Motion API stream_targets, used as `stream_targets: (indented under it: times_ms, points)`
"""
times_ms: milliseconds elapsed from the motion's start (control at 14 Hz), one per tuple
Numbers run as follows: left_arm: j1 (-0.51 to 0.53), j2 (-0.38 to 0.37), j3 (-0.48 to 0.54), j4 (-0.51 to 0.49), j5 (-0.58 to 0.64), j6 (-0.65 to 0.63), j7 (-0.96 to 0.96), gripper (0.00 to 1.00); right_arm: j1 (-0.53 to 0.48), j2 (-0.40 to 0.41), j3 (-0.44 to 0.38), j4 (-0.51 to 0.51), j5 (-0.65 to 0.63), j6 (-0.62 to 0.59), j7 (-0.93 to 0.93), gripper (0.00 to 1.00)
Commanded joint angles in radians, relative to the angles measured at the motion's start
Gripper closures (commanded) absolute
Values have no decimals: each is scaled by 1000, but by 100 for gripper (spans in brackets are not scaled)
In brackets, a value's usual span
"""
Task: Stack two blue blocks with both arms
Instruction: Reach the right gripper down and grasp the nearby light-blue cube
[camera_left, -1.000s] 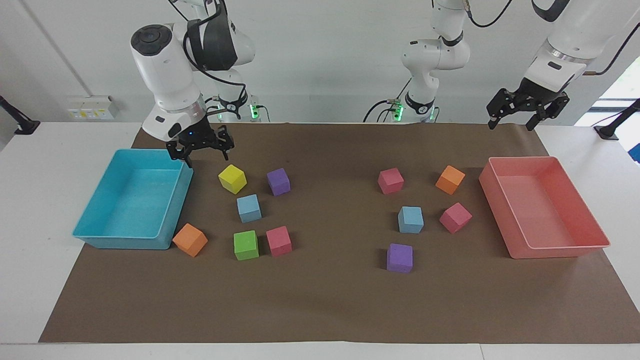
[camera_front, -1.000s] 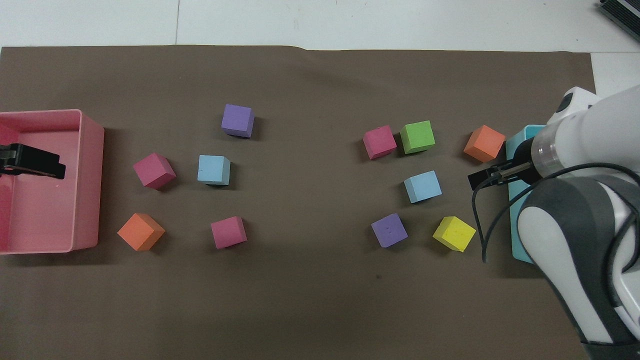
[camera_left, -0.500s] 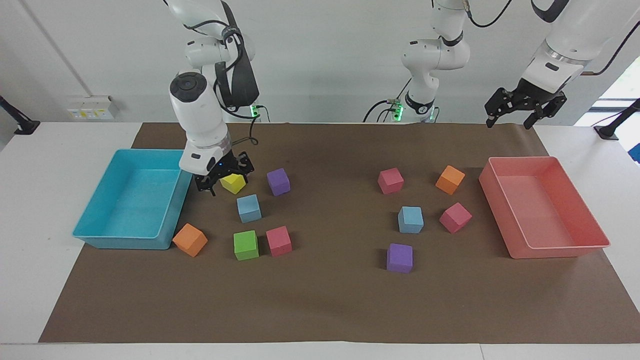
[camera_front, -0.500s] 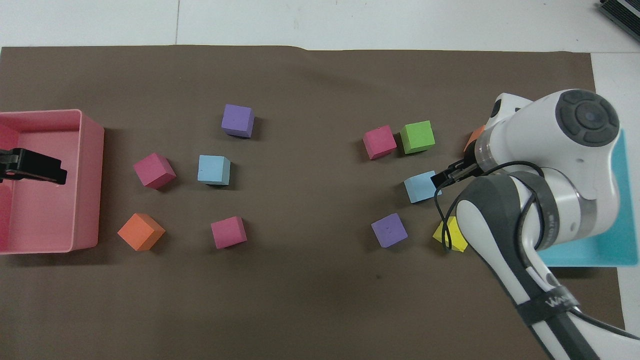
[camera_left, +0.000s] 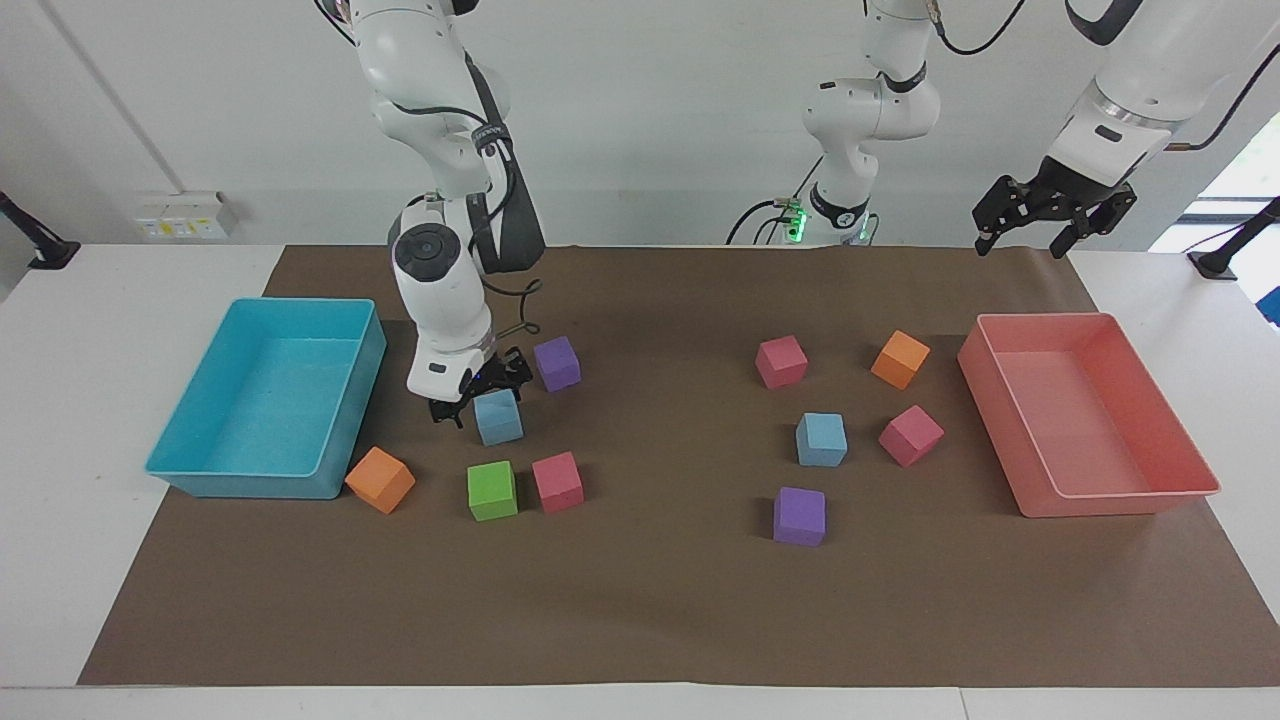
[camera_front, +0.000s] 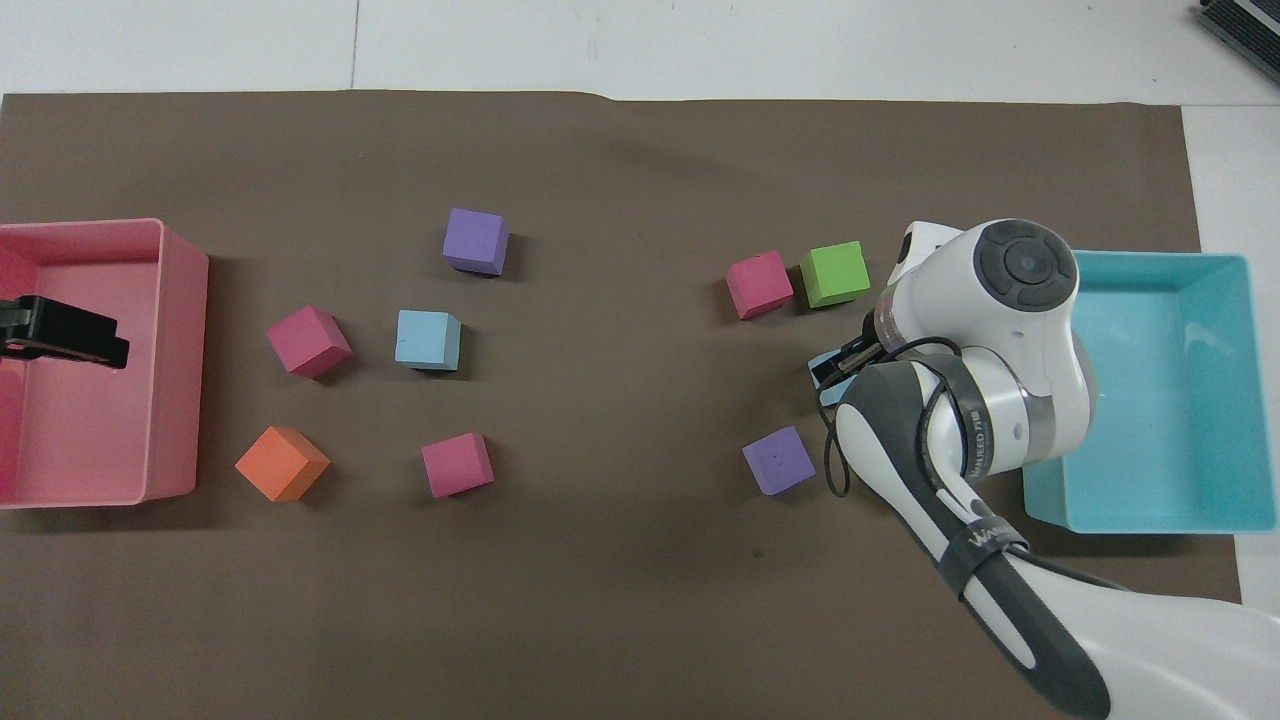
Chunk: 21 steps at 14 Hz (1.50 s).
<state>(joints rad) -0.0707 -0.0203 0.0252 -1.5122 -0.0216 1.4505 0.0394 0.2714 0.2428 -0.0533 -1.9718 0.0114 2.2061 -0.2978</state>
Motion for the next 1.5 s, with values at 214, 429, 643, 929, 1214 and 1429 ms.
stream_targets:
  times_ms: [214,429,643,929,1214,1429]
  points:
    - [15,-7,-7,-3,-8,-12,2,0,-5,27,1,-42,74,56,-40,0]
    - [15,-6,-7,-3,-8,-12,4,0,-5,35,1,-70,74,69,-56,0]
    - [15,-7,-7,-2,-8,-12,2,0,-5,33,0,-75,74,67,-72,0]
    - [15,-7,-7,-3,-8,-12,4,0,-5,35,1,-87,74,70,-73,32]
    - [15,-6,-8,-3,-8,-12,4,0,-5,38,0,-79,74,67,-61,100]
    - [15,-7,-7,-2,-8,-12,4,0,-6,44,0,-56,73,49,-61,100]
